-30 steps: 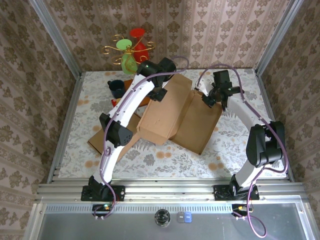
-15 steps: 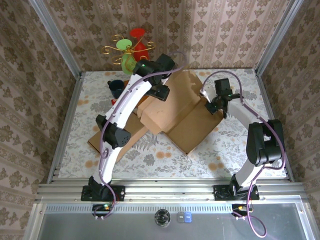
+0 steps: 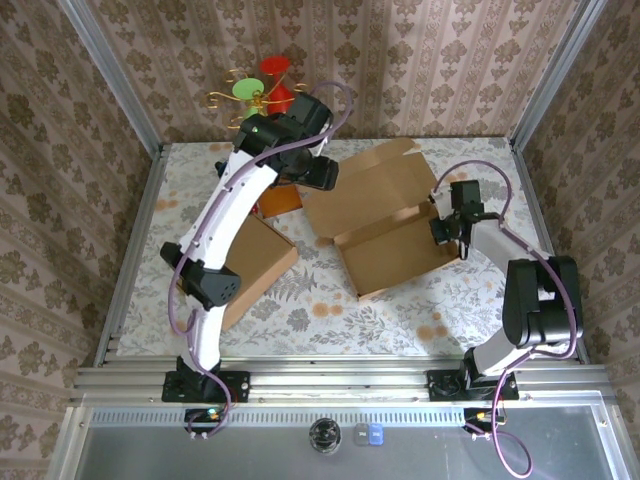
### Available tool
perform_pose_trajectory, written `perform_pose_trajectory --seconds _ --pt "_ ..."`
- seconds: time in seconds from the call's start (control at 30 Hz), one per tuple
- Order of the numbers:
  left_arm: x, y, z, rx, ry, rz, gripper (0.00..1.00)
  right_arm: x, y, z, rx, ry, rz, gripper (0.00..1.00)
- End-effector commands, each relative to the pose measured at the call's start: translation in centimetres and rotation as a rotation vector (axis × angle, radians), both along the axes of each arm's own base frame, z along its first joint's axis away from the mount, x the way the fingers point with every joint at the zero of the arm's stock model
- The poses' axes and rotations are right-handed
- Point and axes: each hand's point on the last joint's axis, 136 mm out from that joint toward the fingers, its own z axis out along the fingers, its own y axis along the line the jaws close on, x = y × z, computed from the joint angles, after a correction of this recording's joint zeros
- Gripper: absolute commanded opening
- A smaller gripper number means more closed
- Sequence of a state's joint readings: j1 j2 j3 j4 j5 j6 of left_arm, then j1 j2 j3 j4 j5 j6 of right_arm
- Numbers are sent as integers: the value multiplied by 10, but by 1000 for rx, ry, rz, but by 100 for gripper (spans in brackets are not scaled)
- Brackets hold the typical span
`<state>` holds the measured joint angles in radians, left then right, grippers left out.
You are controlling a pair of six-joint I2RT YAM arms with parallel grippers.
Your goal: Fold the paper box
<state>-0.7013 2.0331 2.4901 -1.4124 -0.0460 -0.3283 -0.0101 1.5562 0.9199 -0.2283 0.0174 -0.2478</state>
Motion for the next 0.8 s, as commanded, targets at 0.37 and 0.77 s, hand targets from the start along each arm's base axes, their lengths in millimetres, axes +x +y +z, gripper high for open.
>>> perform_pose_trajectory --seconds 0.37,0.77 --pt "51 14 -104 -340 293 227 61 -18 -25 16 46 -31 -126 0" --pt "100 -29 -138 -546 262 179 61 -31 -30 15 46 -10 -126 0"
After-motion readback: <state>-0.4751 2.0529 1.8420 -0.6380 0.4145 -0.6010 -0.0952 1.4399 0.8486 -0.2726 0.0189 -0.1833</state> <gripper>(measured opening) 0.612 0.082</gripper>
